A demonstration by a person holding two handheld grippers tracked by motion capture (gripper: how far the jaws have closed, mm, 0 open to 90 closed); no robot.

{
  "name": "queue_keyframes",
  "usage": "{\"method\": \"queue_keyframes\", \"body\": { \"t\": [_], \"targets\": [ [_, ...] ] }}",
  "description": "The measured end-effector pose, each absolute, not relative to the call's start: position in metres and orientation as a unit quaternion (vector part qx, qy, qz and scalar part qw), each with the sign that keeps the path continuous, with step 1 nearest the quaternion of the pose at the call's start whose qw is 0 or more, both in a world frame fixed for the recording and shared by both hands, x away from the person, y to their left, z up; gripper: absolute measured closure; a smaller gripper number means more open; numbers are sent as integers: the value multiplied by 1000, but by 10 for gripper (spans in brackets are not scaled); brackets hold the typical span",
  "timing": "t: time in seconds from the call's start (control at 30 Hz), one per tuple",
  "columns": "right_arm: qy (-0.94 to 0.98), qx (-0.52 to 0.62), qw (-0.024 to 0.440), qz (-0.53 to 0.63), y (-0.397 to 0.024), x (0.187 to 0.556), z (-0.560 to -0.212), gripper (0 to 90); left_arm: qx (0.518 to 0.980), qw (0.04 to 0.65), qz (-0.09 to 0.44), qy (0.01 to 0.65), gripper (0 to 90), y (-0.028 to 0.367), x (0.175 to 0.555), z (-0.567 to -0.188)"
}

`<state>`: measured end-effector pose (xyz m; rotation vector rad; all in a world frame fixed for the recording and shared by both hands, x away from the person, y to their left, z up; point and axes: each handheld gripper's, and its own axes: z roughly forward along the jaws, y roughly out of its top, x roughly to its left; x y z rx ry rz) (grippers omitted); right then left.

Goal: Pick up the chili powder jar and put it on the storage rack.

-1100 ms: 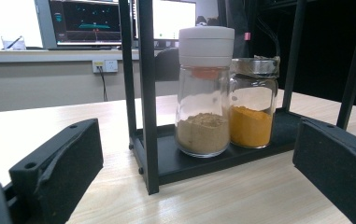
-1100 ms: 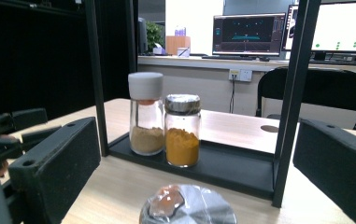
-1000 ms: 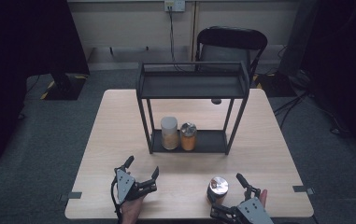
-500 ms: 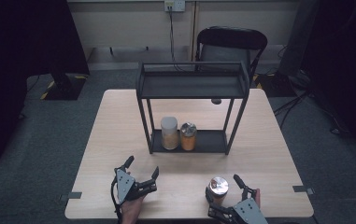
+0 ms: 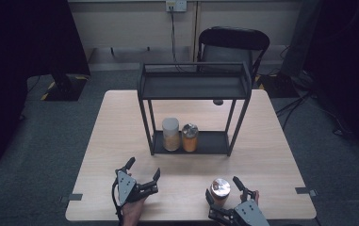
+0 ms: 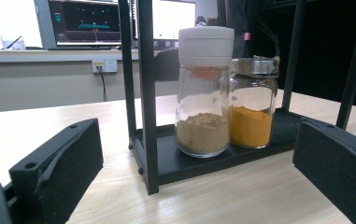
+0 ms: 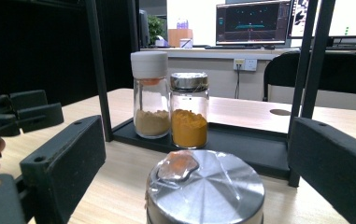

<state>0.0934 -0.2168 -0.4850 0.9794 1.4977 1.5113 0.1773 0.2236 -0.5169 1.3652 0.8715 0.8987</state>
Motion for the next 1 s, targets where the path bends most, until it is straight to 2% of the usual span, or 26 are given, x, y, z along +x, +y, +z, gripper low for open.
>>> {"method": "queue_keyframes", "body": {
  "t": [0.13, 1.0],
  "targets": [
    [600, 384, 401, 575, -213, 93, -486, 89, 589, 601, 388, 376, 11, 224, 177, -517],
    [621, 401, 369, 562, -219, 101, -487, 344, 589, 601, 388, 376, 11, 224, 177, -517]
  ]
}}
